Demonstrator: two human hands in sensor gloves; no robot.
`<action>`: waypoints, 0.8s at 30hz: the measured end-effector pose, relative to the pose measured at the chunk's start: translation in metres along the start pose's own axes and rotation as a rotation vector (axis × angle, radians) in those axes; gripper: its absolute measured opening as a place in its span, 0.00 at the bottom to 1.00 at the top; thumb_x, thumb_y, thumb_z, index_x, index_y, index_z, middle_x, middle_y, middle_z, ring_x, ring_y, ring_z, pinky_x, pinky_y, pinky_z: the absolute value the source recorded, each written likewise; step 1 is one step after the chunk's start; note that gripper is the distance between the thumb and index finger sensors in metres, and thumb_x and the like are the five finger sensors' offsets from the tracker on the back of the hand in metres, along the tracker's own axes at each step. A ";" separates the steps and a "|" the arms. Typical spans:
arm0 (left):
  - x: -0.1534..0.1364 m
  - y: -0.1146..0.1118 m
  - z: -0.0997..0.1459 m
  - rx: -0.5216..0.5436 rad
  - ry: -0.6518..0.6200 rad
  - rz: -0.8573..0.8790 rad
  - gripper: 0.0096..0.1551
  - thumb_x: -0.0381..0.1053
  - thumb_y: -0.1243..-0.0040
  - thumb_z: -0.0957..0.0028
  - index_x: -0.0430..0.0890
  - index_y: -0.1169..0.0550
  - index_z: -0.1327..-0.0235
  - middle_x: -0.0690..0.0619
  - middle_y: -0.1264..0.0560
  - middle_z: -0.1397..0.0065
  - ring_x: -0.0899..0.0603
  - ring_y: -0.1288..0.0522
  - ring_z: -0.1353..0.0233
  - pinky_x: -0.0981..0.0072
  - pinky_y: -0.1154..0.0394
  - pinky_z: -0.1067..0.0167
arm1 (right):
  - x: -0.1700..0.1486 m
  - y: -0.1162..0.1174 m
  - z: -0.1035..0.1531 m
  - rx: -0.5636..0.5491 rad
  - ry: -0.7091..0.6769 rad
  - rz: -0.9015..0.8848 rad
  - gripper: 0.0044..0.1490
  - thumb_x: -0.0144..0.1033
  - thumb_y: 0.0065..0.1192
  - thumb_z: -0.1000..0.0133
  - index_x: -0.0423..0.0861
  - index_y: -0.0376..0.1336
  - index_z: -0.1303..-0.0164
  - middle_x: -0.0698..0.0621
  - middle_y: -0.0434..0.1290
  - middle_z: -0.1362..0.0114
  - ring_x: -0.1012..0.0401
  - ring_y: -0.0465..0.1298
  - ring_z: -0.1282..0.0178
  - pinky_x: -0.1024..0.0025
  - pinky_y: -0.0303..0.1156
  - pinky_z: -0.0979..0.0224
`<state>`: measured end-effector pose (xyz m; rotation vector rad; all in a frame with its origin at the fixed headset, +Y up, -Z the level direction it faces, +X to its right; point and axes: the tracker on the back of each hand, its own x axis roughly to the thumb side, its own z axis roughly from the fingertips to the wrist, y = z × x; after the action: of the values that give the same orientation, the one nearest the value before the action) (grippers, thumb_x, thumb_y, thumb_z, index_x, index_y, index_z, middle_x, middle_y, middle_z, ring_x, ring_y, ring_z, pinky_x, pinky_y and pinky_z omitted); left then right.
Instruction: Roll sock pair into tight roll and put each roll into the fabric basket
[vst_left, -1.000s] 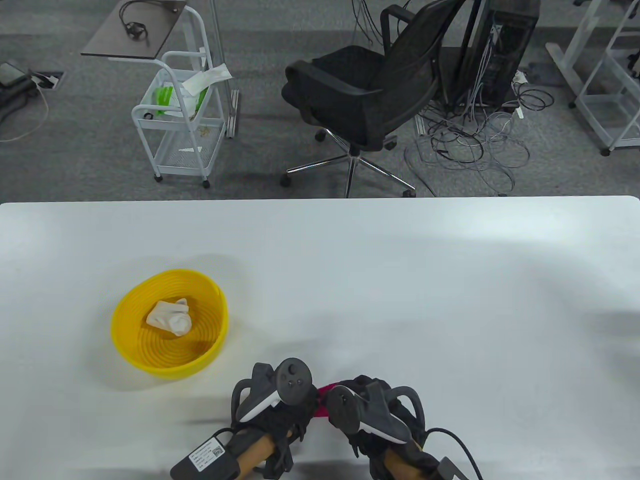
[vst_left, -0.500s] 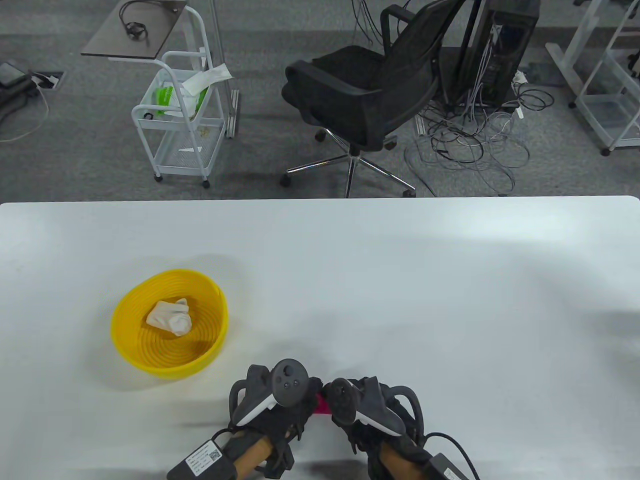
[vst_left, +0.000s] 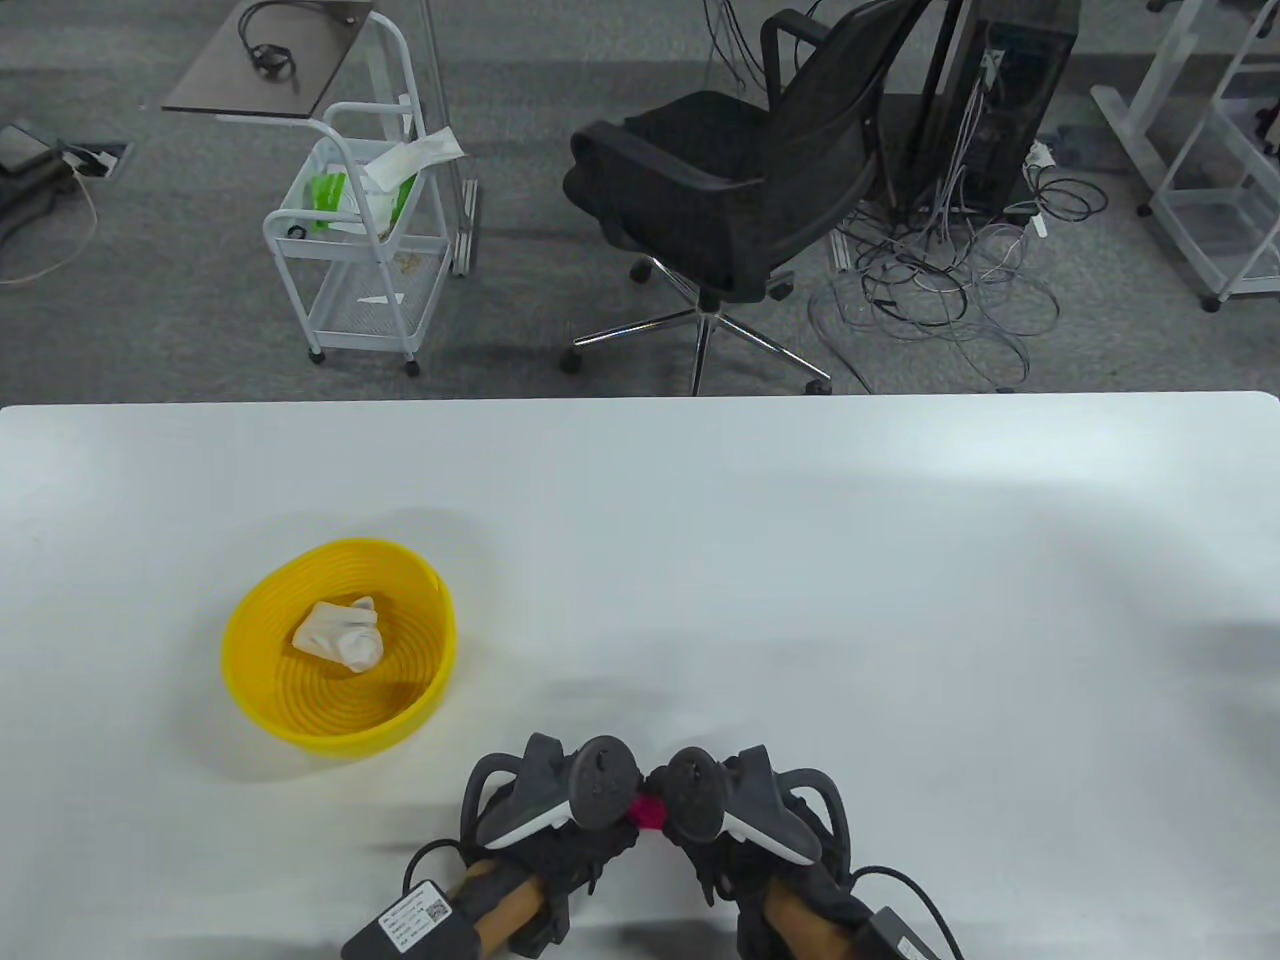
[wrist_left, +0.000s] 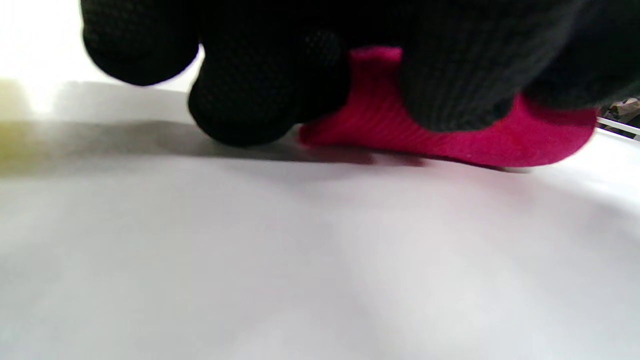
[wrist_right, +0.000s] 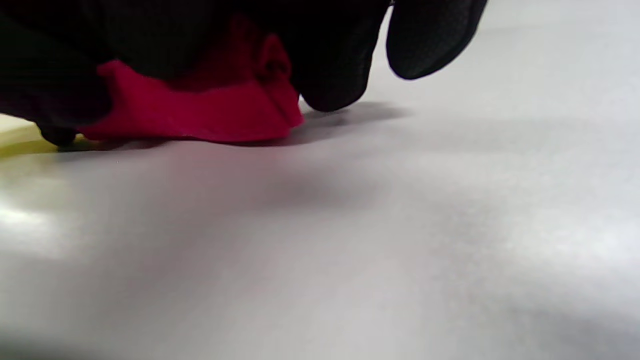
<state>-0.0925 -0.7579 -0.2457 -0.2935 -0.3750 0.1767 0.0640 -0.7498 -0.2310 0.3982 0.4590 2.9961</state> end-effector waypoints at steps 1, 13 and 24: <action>0.000 0.000 0.000 0.001 -0.001 -0.001 0.33 0.58 0.32 0.62 0.50 0.20 0.41 0.48 0.19 0.44 0.45 0.16 0.53 0.50 0.23 0.51 | 0.000 -0.001 0.001 -0.016 -0.003 0.005 0.34 0.53 0.58 0.51 0.64 0.61 0.32 0.61 0.70 0.25 0.59 0.72 0.25 0.48 0.67 0.25; -0.006 0.000 -0.004 -0.115 0.004 0.119 0.31 0.57 0.34 0.60 0.47 0.18 0.43 0.46 0.18 0.47 0.45 0.16 0.56 0.50 0.23 0.54 | 0.012 -0.025 0.023 -0.194 -0.129 0.048 0.27 0.55 0.64 0.54 0.65 0.70 0.43 0.64 0.76 0.31 0.61 0.74 0.27 0.48 0.67 0.24; -0.007 -0.004 0.000 -0.036 0.046 0.189 0.35 0.59 0.39 0.59 0.47 0.22 0.38 0.44 0.19 0.45 0.42 0.17 0.55 0.48 0.25 0.53 | 0.006 -0.007 0.010 -0.029 -0.050 0.063 0.34 0.56 0.63 0.53 0.65 0.63 0.34 0.62 0.69 0.24 0.58 0.70 0.23 0.47 0.66 0.24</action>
<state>-0.0984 -0.7634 -0.2463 -0.3683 -0.3051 0.3486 0.0612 -0.7392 -0.2221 0.4928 0.4049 3.0417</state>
